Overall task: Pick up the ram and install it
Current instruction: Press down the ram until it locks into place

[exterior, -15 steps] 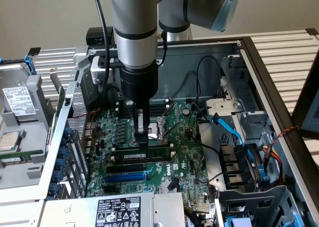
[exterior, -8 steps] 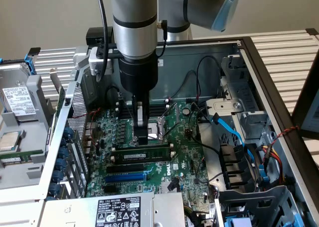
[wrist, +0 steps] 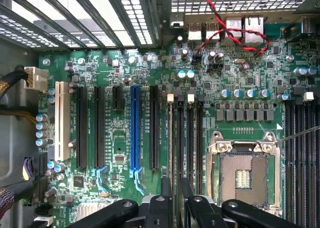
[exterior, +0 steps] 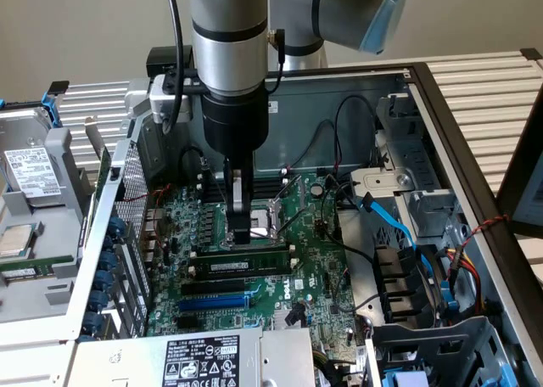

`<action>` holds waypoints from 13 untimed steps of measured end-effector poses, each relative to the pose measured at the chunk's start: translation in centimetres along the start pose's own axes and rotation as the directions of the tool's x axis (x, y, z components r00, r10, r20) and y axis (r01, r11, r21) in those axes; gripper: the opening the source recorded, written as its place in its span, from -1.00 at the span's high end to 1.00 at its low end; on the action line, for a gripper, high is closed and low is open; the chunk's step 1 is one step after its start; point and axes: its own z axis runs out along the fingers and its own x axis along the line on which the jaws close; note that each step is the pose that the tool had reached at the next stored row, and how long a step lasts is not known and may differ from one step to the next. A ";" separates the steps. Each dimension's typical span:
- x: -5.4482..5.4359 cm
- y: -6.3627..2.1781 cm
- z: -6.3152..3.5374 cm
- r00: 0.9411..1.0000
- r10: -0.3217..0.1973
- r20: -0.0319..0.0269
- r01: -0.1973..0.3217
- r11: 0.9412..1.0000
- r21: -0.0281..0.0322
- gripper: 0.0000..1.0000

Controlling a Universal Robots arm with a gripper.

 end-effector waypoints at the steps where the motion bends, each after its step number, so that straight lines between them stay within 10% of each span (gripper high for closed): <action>1: 0.0 0.00 0.00 1.000 0.000 -0.001 0.000 1.000 0.000 0.58; 4: -0.1 -0.03 -0.01 1.000 0.000 -0.015 0.000 1.000 0.001 0.58; 8: -0.6 -0.02 0.22 0.999 0.001 -0.051 -0.001 1.000 0.002 0.76; 13: -0.6 -0.03 1.00 0.999 0.001 -0.053 -0.001 1.000 0.002 0.80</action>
